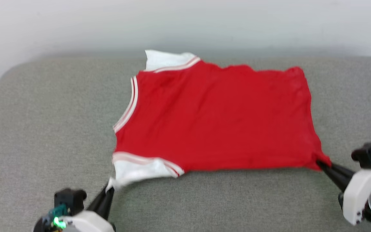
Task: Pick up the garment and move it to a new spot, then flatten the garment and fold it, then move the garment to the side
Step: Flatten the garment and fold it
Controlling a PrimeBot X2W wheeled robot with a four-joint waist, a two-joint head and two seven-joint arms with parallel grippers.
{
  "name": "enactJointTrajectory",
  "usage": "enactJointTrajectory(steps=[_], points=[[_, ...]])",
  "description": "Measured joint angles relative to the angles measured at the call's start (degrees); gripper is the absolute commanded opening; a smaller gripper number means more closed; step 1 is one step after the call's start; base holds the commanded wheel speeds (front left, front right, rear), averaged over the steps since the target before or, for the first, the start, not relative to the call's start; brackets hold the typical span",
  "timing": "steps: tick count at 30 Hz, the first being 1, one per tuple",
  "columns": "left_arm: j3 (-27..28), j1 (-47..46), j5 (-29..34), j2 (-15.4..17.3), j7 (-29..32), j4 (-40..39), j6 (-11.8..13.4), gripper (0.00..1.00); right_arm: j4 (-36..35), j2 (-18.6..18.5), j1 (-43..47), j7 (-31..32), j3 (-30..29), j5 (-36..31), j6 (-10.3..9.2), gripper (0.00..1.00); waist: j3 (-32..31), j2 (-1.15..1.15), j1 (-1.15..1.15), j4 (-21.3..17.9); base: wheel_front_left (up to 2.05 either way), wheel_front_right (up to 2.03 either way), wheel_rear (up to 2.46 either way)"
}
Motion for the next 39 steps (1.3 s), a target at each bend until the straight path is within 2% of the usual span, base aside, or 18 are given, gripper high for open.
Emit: enactJointTrajectory(steps=[6,11,16,22,31,39], points=[[-0.59,10.26,-3.78,1.97,2.87,-4.35,1.91,0.0,-3.21,-1.19,10.23,1.82,-3.07,0.59,0.0,0.0,-4.21,0.0,0.01,-0.11,0.0,0.0,0.0],[-1.11,16.75,-8.05,3.0,5.38,-8.33,1.55,0.0,-6.46,-2.3,18.53,3.79,-6.42,0.75,0.0,0.0,-5.89,0.0,0.01,-0.6,0.0,0.0,0.0],[-1.94,20.92,-10.93,4.35,8.13,-10.48,1.09,0.0,-9.75,-3.02,25.89,5.67,-11.91,0.16,0.0,0.0,-6.79,0.0,0.01,-0.66,0.0,0.0,0.0],[-1.97,21.63,-9.87,5.86,7.79,-11.94,1.26,0.0,-13.28,-2.44,31.48,8.37,-19.03,-1.62,0.0,0.0,-6.61,0.0,0.02,-0.52,0.0,0.0,0.0],[-2.22,9.88,-4.14,5.91,7.61,-9.51,-0.93,0.0,-17.69,1.12,32.72,12.84,-27.78,-5.09,-0.01,0.0,-5.33,0.0,0.03,-0.32,0.0,0.0,0.0],[-2.8,-5.83,-0.3,3.76,9.18,-2.8,-5.38,0.0,-19.79,3.37,28.97,16.15,-31.7,-5.84,-0.01,0.0,-1.89,0.0,0.03,-0.99,0.0,0.0,0.0]])
